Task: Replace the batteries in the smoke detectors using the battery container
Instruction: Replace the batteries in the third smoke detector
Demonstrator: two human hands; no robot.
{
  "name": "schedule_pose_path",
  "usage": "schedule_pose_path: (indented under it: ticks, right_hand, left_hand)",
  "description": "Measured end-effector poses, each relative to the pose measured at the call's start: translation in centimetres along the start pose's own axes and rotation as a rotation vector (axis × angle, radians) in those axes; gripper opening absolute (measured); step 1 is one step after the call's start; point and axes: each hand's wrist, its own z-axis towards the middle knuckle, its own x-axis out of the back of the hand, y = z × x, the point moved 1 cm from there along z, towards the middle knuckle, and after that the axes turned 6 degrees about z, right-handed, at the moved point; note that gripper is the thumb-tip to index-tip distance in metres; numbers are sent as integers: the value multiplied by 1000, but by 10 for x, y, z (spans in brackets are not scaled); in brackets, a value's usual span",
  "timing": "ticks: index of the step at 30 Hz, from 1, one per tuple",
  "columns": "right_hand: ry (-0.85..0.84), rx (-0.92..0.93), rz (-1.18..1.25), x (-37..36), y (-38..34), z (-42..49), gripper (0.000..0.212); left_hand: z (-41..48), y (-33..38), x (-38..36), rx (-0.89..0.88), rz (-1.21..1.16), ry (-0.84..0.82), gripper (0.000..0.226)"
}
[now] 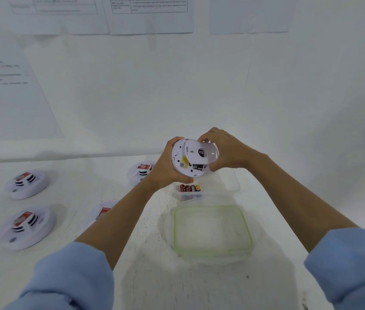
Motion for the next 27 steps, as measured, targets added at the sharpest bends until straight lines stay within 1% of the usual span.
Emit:
schedule_pose_path:
  ticks: [7,11,16,19,22,23,24,26,27]
  right_hand:
    - [-85,-141,161,-11,-10,-40,68]
    - [-175,-164,195,-29,-16,-64,68]
    - [-301,-182,115,-45,-21,-84,67]
    - [-348,-208,86,-52,-20,-90,66]
    - [-384,-232,66,-57,-15,-95,70]
    - [-357,-230,84,-56,-15,-96,68]
    - [-289,-210,124,-54,-17,-95,62]
    - [-58,-135,240,-47,-24,-90,43]
    - [57,-90,290,-45,-29,-86,37]
  left_hand:
    - [-22,1,12,25,-46,39,98]
    - [-38,5,15,23,-42,69,106]
    - [-54,14,12,43,-22,98,106]
    - [-61,18,9,68,-36,124,103]
    - [-71,22,3,85,-44,131,101]
    - [-74,23,2,88,-43,129,102]
    - [-77,23,1,91,-42,128,103]
    - [-80,24,0,99,-42,131,107]
    - [-81,24,-1,101,-42,135,107]
